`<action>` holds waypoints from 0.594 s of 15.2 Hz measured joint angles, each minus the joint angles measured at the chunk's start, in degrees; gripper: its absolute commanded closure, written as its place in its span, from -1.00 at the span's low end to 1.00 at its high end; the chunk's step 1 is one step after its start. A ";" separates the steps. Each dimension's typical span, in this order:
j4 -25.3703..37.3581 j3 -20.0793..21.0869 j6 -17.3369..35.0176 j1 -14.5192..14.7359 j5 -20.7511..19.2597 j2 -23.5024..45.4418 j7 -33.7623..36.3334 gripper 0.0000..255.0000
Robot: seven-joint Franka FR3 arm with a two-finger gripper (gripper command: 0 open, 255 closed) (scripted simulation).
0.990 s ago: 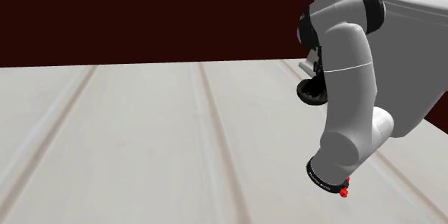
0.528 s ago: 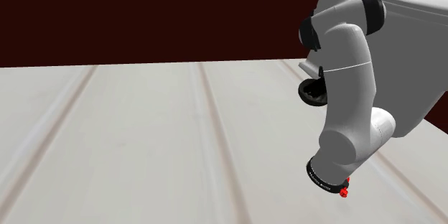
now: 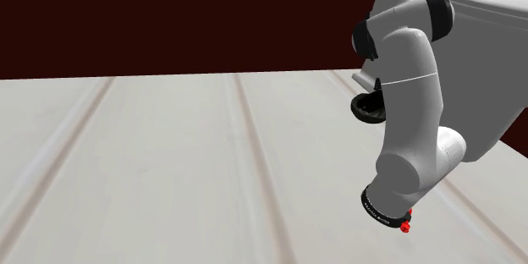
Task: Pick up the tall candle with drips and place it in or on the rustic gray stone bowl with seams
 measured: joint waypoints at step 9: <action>9.33 3.01 -7.11 -4.80 1.28 4.30 -0.41 -1.00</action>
